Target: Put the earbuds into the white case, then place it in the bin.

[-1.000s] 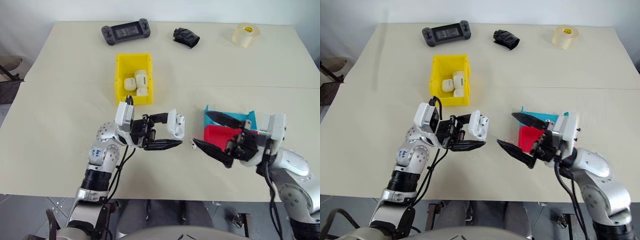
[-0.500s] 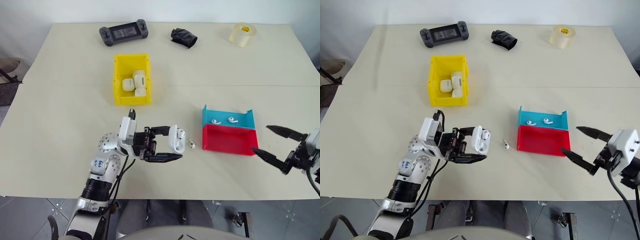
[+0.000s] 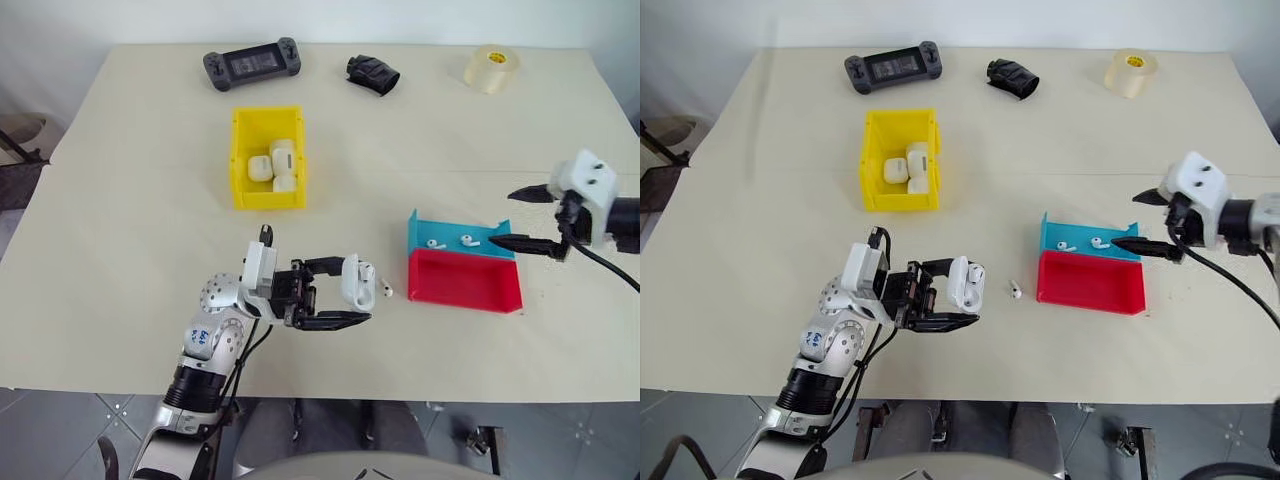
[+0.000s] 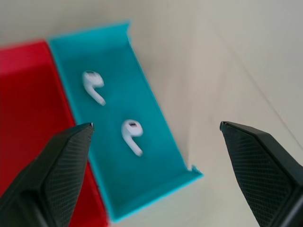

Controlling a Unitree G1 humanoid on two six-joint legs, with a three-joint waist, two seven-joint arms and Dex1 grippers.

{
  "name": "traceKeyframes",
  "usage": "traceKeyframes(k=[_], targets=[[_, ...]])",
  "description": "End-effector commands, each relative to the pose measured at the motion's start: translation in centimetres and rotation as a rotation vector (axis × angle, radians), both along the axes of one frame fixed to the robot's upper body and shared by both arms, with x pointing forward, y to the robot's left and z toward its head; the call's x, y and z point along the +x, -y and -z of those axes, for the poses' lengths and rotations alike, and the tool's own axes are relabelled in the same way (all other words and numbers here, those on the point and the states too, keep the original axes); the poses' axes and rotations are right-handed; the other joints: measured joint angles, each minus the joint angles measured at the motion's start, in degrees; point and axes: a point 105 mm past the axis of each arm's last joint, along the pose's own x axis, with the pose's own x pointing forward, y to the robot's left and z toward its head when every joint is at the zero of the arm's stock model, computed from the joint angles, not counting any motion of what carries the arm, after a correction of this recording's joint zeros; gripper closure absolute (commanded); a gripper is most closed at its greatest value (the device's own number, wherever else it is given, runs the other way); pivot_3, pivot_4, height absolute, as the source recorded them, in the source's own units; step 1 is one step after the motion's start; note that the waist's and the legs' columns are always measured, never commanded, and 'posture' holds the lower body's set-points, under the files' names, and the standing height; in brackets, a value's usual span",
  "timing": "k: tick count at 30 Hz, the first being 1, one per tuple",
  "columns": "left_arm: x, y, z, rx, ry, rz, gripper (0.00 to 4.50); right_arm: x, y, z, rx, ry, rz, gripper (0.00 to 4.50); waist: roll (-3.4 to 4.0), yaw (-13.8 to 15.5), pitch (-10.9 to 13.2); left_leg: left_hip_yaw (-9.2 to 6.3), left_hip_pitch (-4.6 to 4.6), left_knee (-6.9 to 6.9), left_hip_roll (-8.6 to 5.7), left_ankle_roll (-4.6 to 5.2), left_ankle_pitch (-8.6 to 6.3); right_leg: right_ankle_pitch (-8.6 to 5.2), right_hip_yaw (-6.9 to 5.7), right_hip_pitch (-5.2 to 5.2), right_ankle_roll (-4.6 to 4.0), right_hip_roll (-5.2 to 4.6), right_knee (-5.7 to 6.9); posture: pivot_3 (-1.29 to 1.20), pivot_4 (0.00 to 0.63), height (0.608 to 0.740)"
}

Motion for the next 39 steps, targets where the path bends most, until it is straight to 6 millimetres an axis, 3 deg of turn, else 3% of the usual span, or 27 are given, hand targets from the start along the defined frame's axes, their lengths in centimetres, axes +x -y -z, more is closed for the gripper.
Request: traceKeyframes(k=[1,11,17,28,33,39], targets=[[-0.3,0.2,-0.8,-0.023,0.046,-0.004,1.71,0.9,-0.3,0.1,-0.063,-0.052,-0.045,0.03,0.00,0.0,0.0,0.01,-0.03,-0.03,-0.01,0.00,0.00,0.00,0.00,-0.02,0.00,0.00,0.06,0.00,0.150,0.740],[-0.2,0.1,-0.8,-0.032,0.049,-0.031,1.71,2.8,-2.1,2.5,-0.210,-0.147,-0.191,0.03,0.00,0.0,0.0,-0.02,-0.06,-0.09,-0.01,-0.01,0.00,0.01,-0.12,-0.07,0.03,0.02,0.21,0.00,0.150,0.740],[-0.2,0.2,-0.9,-0.035,0.054,-0.034,1.71,2.9,-1.9,3.5,-0.277,-0.175,-0.231,0.03,0.00,0.0,0.0,-0.01,-0.07,-0.07,-0.01,-0.01,0.00,0.02,-0.14,-0.05,0.04,0.02,0.21,0.00,0.150,0.740],[0.0,0.1,-0.8,-0.037,0.053,-0.044,1.71,2.9,-1.3,3.1,-0.319,-0.165,-0.238,0.03,0.00,0.0,0.0,0.00,-0.05,-0.04,-0.01,-0.02,0.00,0.02,-0.14,-0.05,0.04,0.06,0.24,0.00,0.150,0.740],[0.1,0.2,-0.8,-0.040,0.051,-0.043,1.71,2.7,-1.5,3.7,-0.315,-0.176,-0.247,1.27,0.00,-0.1,0.0,0.00,-0.05,-0.04,-0.02,-0.02,0.00,0.02,-0.14,-0.04,0.04,0.06,0.24,0.00,0.150,0.740],[0.3,-0.1,-0.9,-0.037,0.050,-0.047,1.71,2.6,-1.5,4.0,-0.314,-0.175,-0.247,1.27,0.00,0.0,0.0,0.00,-0.04,-0.01,-0.01,-0.02,0.00,0.02,-0.14,-0.04,0.04,0.06,0.26,0.00,0.150,0.740]])
